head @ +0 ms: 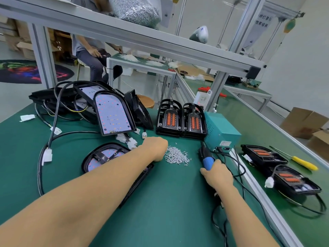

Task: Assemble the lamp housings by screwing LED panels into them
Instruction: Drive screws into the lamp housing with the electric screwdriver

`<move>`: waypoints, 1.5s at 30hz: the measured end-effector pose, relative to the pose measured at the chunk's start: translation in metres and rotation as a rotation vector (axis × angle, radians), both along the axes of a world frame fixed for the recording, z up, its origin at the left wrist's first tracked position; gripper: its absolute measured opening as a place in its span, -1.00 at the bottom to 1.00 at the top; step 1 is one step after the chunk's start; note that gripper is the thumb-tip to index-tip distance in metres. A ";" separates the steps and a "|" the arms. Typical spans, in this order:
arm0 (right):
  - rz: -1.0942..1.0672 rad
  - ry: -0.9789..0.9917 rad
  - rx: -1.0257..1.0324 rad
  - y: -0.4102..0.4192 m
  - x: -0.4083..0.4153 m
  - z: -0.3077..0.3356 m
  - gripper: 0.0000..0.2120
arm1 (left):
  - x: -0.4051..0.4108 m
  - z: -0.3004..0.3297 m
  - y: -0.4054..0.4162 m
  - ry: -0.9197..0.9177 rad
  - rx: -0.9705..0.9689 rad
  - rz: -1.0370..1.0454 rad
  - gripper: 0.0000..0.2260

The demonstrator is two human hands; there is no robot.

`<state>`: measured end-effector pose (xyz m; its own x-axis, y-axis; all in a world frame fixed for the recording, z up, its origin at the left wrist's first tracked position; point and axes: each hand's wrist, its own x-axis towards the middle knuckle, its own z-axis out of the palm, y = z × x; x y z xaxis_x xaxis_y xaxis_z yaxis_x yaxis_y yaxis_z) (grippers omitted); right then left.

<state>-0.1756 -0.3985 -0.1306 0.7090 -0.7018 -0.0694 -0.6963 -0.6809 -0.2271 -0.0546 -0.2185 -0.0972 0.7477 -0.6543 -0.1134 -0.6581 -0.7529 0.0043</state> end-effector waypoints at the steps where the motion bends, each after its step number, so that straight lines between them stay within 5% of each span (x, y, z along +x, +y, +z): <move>1: 0.003 -0.014 0.027 -0.002 0.000 0.000 -0.63 | -0.001 0.000 0.000 -0.005 -0.003 -0.010 -0.86; 4: -0.022 -0.152 0.238 -0.014 -0.003 0.002 -0.72 | -0.002 0.004 0.000 0.065 -0.137 -0.003 -0.93; 9: -0.191 -0.600 0.966 -0.021 -0.012 0.029 -0.87 | -0.003 0.024 0.010 0.323 -0.648 0.045 -0.91; 15: -0.073 -1.110 1.557 0.007 -0.019 0.092 -0.79 | -0.014 0.034 0.050 0.688 -1.171 0.075 -0.87; 22: 0.110 -1.397 1.703 0.064 -0.014 0.134 -0.91 | -0.044 0.030 0.113 0.923 -1.459 0.145 -0.85; 32: 0.253 -1.750 1.727 0.153 0.001 0.139 -0.82 | -0.073 0.019 0.152 0.989 -1.709 0.274 -0.86; 45: 0.374 -1.806 1.603 0.174 0.002 0.145 -0.82 | -0.084 0.017 0.147 1.037 -1.823 0.269 -0.89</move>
<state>-0.1737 -0.2248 0.0146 0.6862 -0.6338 0.3569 0.7220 0.5335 -0.4406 -0.1382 -0.0714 -0.0801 0.9186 -0.3933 0.0385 0.1642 0.4685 0.8681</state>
